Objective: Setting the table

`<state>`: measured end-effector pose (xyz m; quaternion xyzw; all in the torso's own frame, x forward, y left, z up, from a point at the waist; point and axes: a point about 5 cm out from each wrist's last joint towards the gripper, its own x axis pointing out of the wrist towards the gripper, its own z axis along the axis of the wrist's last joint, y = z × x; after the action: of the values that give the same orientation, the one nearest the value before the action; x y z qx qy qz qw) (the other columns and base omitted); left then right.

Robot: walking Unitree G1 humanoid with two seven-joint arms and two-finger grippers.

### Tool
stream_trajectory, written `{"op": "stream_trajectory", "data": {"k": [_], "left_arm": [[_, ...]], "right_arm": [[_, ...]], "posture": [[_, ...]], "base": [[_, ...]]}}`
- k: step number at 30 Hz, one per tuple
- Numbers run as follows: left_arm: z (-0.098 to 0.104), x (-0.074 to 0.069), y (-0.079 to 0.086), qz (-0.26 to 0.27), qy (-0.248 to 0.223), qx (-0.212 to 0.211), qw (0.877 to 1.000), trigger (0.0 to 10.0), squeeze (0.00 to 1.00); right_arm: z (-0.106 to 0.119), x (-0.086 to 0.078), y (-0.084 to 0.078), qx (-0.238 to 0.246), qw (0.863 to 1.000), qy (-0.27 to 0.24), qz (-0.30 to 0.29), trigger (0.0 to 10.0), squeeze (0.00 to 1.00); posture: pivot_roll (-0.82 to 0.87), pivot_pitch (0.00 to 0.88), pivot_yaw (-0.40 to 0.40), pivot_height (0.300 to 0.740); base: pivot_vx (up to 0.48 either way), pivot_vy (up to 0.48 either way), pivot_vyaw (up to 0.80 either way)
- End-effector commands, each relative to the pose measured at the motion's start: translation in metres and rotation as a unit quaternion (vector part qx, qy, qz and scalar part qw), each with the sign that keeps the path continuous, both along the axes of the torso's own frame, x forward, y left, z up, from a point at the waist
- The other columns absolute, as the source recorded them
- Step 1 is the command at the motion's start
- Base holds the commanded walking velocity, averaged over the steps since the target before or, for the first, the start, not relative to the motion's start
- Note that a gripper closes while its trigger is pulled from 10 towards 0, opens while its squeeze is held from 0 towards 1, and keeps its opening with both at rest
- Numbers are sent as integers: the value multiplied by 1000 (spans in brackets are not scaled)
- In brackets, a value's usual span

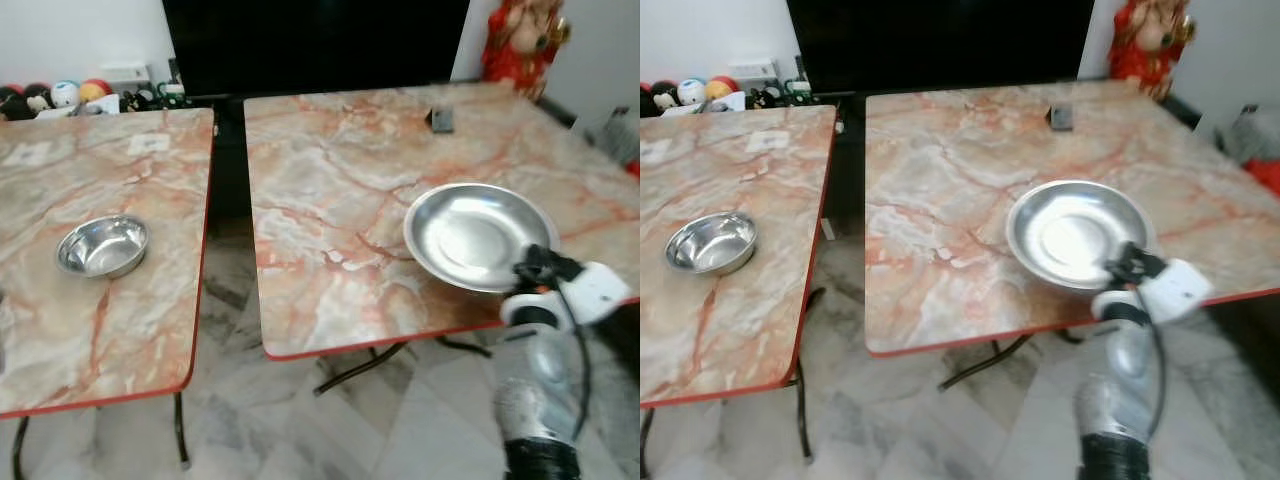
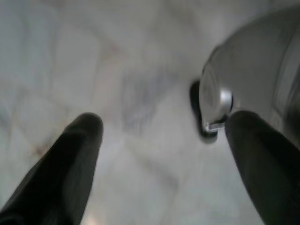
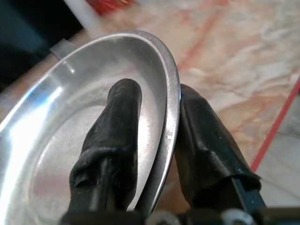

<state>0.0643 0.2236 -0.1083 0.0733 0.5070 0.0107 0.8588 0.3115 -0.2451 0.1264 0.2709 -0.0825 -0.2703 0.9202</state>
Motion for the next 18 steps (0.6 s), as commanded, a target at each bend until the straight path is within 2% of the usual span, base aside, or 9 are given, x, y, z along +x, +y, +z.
{"op": "stream_trajectory", "data": {"k": [1,6,12,18], "left_arm": [[-2,-19,5,9,29,3,1000,10000,0],[-2,-19,6,9,29,5,1000,10000,0],[-2,-18,7,1,28,15,1000,10000,0],[-2,-18,6,1,29,14,999,10000,0]], "right_arm": [[13,7,11,-9,1000,-25,9,10000,0],[11,5,4,-7,1000,-17,-13,10000,0],[9,5,5,-9,1000,-13,-14,10000,0],[8,4,5,-8,1000,-10,-19,10000,0]], "posture": [[-23,92,2,740],[-21,94,2,740],[-21,95,2,740],[-21,95,1,740]], "base": [[0,0,0],[0,0,0],[0,0,0],[0,-448,0]]}}
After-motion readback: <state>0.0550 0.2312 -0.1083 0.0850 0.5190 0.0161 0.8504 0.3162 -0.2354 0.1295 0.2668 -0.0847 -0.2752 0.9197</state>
